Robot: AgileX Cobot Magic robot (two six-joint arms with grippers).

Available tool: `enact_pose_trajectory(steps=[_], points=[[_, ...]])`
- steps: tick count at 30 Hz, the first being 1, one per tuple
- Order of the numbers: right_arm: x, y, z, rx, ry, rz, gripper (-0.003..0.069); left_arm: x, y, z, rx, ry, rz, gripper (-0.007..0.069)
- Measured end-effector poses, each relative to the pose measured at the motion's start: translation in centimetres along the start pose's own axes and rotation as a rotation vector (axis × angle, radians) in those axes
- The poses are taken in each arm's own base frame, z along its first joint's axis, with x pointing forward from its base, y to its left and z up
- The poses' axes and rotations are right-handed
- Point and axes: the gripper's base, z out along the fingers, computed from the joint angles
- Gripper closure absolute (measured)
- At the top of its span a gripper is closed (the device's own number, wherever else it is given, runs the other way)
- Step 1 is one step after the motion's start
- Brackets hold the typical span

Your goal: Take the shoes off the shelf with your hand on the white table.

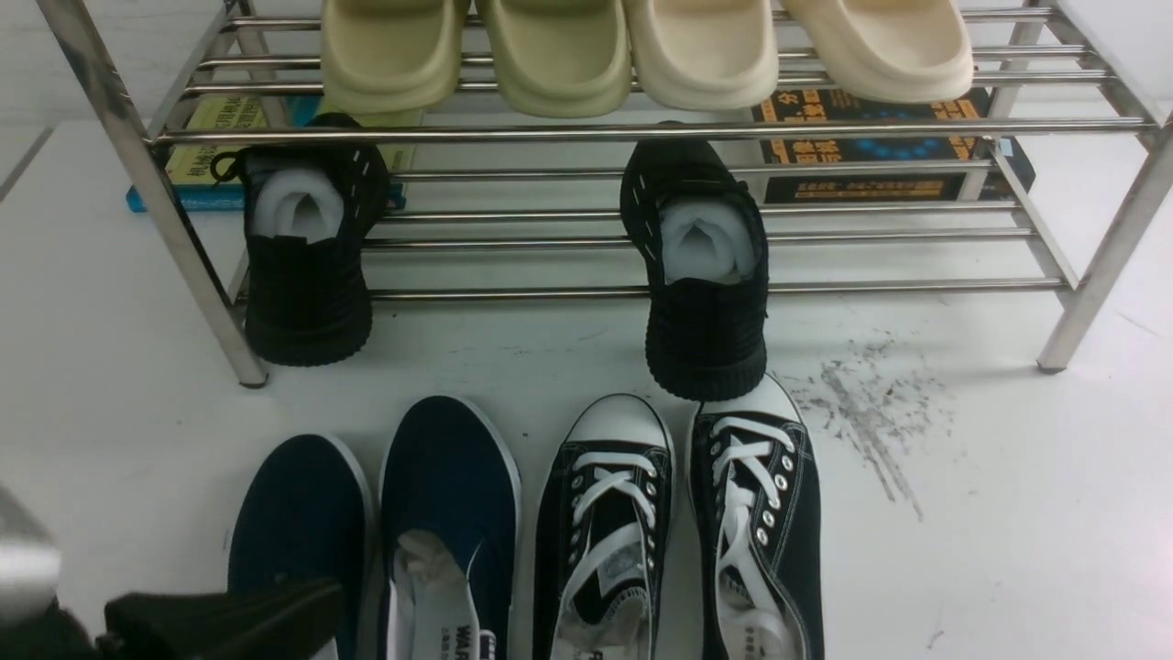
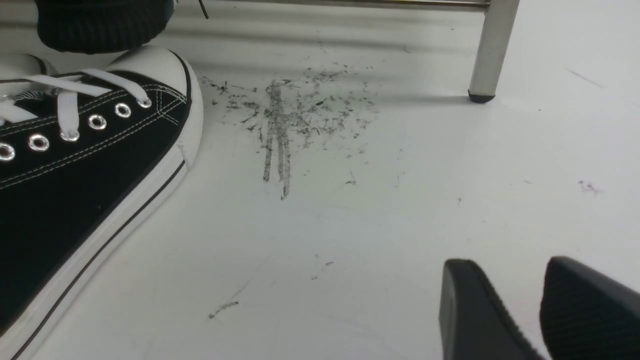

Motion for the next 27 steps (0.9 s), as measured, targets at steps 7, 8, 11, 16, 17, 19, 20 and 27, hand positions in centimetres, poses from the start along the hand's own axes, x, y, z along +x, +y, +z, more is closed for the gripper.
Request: enact_pose_trajectory(steps=[7,8,11,16,17,19,20,27], points=[[0.0,0.0,0.0,0.0,0.0,0.0,0.0421,3.4,1.8,-2.5,-0.095,-0.277,0.026,0.0597],[0.0,0.0,0.0,0.0,0.0,0.0,0.0421,3.6,2.1,-2.6,-0.142,-0.29,0.018,0.0595],[0.0,0.0,0.0,0.0,0.0,0.0,0.0421,4.2,2.9,-3.0,-0.299,-0.304,-0.012,0.0592],[0.0,0.0,0.0,0.0,0.0,0.0,0.0421,4.6,3.9,-3.4,-0.515,-0.302,-0.088,0.059],[0.0,0.0,0.0,0.0,0.0,0.0,0.0421,4.7,4.1,-3.4,-0.546,-0.296,-0.098,0.059],[0.0,0.0,0.0,0.0,0.0,0.0,0.0421,5.2,4.4,-3.5,-0.617,-0.276,-0.124,0.059],[0.0,0.0,0.0,0.0,0.0,0.0,0.0421,5.5,4.6,-3.5,-0.643,-0.262,-0.135,0.059],[0.0,0.0,0.0,0.0,0.0,0.0,0.0421,7.7,5.5,-3.0,-0.711,-0.16,-0.183,0.0585]])
